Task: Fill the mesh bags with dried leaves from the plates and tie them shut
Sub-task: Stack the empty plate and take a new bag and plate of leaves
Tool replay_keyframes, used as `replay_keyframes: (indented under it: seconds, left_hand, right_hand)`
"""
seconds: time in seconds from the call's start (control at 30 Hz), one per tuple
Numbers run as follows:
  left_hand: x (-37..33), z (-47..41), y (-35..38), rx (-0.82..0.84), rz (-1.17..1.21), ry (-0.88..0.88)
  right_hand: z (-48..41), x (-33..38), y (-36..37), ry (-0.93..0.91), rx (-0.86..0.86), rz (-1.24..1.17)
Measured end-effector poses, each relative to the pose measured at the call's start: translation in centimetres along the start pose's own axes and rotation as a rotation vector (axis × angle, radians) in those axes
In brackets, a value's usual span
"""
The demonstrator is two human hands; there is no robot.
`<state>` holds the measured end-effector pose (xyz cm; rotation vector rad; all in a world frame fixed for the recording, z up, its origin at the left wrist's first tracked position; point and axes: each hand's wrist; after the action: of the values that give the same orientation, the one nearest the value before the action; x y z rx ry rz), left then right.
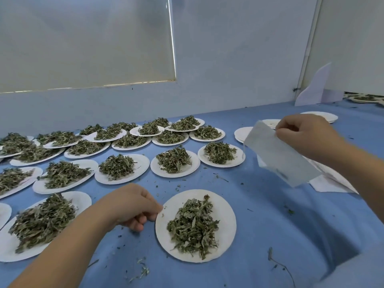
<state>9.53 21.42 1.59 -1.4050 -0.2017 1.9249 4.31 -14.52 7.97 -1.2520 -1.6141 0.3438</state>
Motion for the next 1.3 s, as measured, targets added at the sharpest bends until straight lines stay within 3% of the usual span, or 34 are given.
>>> replay_keyframes:
  seconds: [0.33,0.47,0.6,0.67,0.77,0.83,1.03,1.2,1.3]
  left_hand:
    - [0.5,-1.4,-0.5,-0.143,0.225,0.054]
    - [0.7,-1.4,-0.8,-0.472,0.269,0.263]
    - [1.1,-0.6,-1.3,-0.829,0.037,0.576]
    - [1.6,-0.5,-1.5,-0.787,-0.092,0.697]
    - [2.2,-0.7,-1.7,-0.591,-0.303,0.744]
    - [2.4,-0.9,-1.7,-0.563,-0.451,0.768]
    - [2.7,-0.9,-1.9,-0.537,-0.349,0.652]
    - [2.2,-0.7,-1.5,-0.694,-0.244,0.542]
    - [2.0,-0.1,-1.3,-0.749,-0.298,0.487]
  right_hand:
    - [0.9,7.0,3.8,-0.278,0.172,-0.270]
    - [0.7,9.9,7.1,-0.402,0.245,-0.299]
    - [1.1,11.8,10.6,-0.506,0.382,-0.316]
    - [1.2,12.4,12.2,-0.539,0.437,-0.298]
    - [1.3,13.0,13.7,-0.576,0.448,-0.307]
    - [1.5,13.0,14.3,-0.567,0.448,-0.350]
    - [2.3,11.4,15.6,-0.502,0.394,-0.390]
    - [2.4,10.8,15.4,-0.454,0.199,-0.461]
    - [2.8,10.7,15.1,-0.408,0.203,-0.592]
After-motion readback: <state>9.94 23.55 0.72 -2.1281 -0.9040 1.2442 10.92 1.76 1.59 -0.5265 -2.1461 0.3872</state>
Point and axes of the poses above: each hand's wrist, its own z-axis away from the middle knuckle, its own y-axis out of the palm, x = y × z, and after that the axes turned 2 degrees about y, right-handed
